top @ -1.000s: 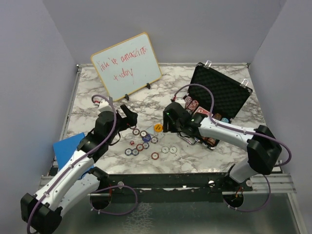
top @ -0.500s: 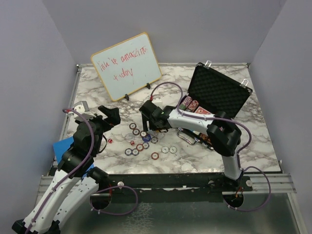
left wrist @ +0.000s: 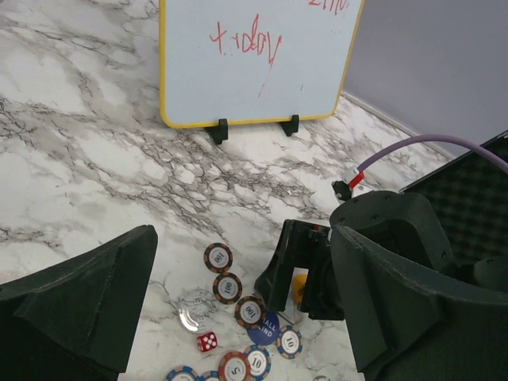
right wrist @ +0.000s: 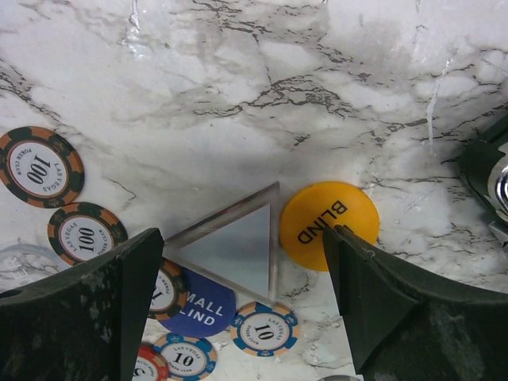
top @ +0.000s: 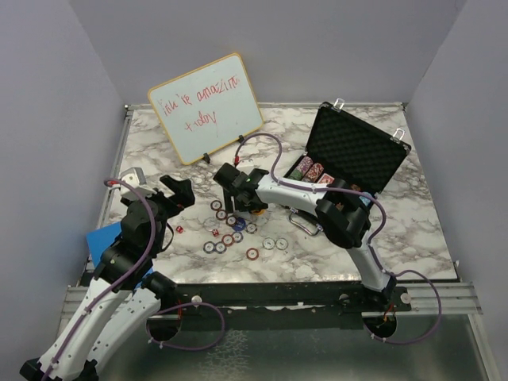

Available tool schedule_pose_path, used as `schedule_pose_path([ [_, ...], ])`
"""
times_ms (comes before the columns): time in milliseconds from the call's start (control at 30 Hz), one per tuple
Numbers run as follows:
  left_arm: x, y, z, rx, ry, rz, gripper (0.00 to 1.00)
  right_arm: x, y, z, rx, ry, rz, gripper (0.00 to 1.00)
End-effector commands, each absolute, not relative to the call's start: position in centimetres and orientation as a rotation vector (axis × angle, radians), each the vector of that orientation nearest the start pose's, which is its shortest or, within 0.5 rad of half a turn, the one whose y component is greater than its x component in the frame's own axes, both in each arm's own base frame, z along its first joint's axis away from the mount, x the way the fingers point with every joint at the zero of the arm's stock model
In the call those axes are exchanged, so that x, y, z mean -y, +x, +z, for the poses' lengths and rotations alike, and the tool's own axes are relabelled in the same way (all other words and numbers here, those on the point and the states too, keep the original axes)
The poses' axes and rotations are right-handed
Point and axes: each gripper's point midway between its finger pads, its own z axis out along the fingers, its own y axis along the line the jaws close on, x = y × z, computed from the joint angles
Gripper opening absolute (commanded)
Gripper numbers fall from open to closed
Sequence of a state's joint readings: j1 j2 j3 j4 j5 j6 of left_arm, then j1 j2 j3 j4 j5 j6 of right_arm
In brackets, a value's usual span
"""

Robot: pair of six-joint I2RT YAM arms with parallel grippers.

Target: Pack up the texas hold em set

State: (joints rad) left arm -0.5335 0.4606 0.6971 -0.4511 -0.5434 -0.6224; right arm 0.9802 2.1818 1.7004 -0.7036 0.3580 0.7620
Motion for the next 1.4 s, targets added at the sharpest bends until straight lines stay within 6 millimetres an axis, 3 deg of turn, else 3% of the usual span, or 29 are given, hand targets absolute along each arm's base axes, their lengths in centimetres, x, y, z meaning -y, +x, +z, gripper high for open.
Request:
schedule_pose_path([
  [0, 5.3, 23.4, 25.3, -1.718, -0.454, -0.314, 0.99, -37.4, 28.2, 0.8, -2.668, -0.248, -0.037, 0.88],
  [267, 5.3, 23.3, 24.9, -1.721, -0.455, -0.318, 0.99, -37.7, 27.2, 0.0, -2.676, -0.278, -0.060, 0.90],
  [500, 5.2, 23.2, 24.7, -1.723, -0.454, -0.313, 0.99, -38.6, 26.9, 0.8, -2.665, -0.314, -0.015, 0.91],
  [700, 5.2, 23.1, 24.6, -1.725, -0.454, -0.313, 0.99, -38.5, 26.3, 0.3, -2.692, -0.325, -0.003, 0.75],
  [800, 5.2, 23.1, 24.6, -1.725, -0.454, -0.314, 0.99, -38.4, 26.7, 0.3, -2.681, -0.317, -0.025, 0.73],
  [967, 5.2, 23.1, 24.5, -1.729, -0.454, -0.310, 0.99, -38.7, 27.4, 0.8, -2.651, -0.329, -0.039, 0.60],
  [1133, 5.1, 23.1, 24.5, -1.729, -0.453, -0.306, 0.99, -38.9, 28.3, 3.5, -2.582, -0.317, -0.001, 0.52],
  [1367, 5.1, 23.0, 24.6, -1.727, -0.450, -0.314, 0.99, -38.2, 29.4, 10.9, -2.411, -0.223, 0.133, 0.51],
])
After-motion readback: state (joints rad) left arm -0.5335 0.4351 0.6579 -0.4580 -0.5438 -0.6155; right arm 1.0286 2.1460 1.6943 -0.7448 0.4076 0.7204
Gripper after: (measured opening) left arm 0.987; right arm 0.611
